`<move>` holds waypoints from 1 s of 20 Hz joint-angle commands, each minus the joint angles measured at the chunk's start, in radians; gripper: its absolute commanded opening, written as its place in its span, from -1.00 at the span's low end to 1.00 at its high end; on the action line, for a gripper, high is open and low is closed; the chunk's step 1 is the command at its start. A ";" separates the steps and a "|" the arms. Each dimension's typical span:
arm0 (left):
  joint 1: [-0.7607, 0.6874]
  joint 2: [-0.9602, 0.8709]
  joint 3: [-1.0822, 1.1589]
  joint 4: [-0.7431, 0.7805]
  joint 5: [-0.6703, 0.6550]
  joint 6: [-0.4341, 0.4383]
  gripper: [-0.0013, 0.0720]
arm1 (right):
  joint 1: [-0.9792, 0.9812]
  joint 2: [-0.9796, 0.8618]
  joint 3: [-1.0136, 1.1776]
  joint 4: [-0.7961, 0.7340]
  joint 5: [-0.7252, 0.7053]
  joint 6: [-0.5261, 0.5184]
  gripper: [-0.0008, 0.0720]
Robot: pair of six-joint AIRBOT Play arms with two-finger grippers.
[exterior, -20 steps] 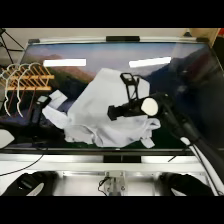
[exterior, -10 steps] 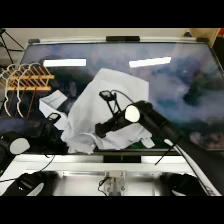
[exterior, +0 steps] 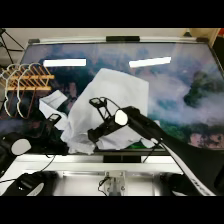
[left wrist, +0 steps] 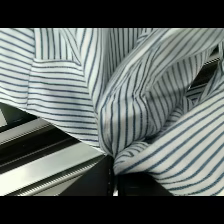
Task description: Fold the shirts.
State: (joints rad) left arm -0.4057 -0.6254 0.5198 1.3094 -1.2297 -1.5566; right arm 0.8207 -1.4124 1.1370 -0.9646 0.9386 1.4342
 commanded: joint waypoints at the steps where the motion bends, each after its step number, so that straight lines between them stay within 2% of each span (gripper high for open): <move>1: 0.000 0.001 0.002 -0.001 0.034 -0.007 -0.81 | 0.011 -0.057 0.000 -0.010 -0.051 0.022 0.76; 3: 0.000 0.001 0.013 -0.005 0.064 -0.008 -0.81 | 0.011 -0.083 0.000 -0.010 -0.064 0.043 0.21; 5: 0.000 0.000 0.029 -0.004 0.073 -0.008 -0.81 | 0.011 -0.098 0.000 -0.010 -0.076 0.058 -0.77; 6: 0.000 0.001 0.037 -0.003 0.072 -0.008 -0.80 | 0.009 -0.094 0.000 -0.010 -0.092 0.058 -0.75; 7: 0.001 0.000 0.048 0.002 0.064 -0.009 -0.67 | 0.005 -0.085 0.000 -0.012 -0.106 0.058 -0.76; 9: 0.002 0.001 0.108 0.064 0.015 -0.011 0.60 | -0.006 -0.054 0.000 -0.032 -0.125 0.058 -0.76; 10: 0.002 0.001 0.162 0.143 -0.027 -0.019 0.77 | -0.016 -0.031 0.000 -0.060 -0.130 0.058 -0.76; 13: 0.002 0.001 0.367 0.417 -0.155 -0.105 0.77 | -0.048 0.036 0.000 -0.172 -0.132 0.132 -0.76; 14: 0.002 0.000 0.433 0.437 -0.176 -0.148 0.76 | -0.055 0.055 0.000 -0.216 -0.132 0.168 -0.76; 15: 0.002 0.000 0.477 0.407 -0.182 -0.214 0.74 | -0.055 0.067 0.000 -0.259 -0.134 0.200 -0.76; 17: -0.002 -0.001 0.497 0.230 -0.184 -0.341 0.67 | -0.052 0.081 0.000 -0.304 -0.135 0.258 -0.76; 19: -0.016 -0.008 0.448 0.065 -0.188 -0.422 0.67 | -0.052 0.084 0.000 -0.337 -0.136 0.309 -0.76; 20: -0.035 -0.009 0.410 0.040 -0.188 -0.443 0.67 | -0.052 0.085 0.000 -0.363 -0.136 0.328 -0.76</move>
State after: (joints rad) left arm -0.4175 -0.6300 0.9504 1.4960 -1.3941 -1.8637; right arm 0.7708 -1.3418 1.1370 -1.2434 0.8055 1.6787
